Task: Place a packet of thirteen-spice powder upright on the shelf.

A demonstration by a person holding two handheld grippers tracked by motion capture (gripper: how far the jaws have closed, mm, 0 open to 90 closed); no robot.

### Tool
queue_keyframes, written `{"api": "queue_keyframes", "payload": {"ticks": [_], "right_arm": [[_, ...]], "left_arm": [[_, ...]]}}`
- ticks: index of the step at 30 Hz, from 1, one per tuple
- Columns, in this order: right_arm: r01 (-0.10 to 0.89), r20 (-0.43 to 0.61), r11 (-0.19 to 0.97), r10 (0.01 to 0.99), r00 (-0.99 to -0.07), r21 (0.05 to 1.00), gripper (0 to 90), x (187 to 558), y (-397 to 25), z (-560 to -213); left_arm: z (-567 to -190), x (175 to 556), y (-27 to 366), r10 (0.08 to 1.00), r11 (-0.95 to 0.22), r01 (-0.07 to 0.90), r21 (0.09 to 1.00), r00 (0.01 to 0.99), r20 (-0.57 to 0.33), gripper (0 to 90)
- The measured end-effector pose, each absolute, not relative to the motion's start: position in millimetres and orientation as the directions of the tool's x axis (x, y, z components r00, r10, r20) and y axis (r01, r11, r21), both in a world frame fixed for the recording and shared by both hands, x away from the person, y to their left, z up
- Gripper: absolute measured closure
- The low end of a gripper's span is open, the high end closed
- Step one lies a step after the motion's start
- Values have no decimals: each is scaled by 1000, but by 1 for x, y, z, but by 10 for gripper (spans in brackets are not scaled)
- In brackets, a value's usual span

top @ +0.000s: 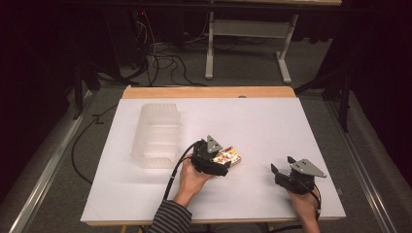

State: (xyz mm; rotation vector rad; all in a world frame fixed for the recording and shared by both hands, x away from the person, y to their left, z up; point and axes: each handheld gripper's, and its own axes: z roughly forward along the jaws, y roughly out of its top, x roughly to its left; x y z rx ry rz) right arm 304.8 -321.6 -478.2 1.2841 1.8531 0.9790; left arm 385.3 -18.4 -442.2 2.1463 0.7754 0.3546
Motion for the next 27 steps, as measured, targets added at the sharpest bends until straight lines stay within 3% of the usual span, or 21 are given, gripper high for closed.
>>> {"api": "queue_keyframes", "payload": {"ticks": [27], "right_arm": [[445, -109, 237, 950, -294, 863, 310, 305, -322, -478]], "left_arm": [[-462, 406, -56, 611, -573, 416, 706, 791, 30, 157]]}}
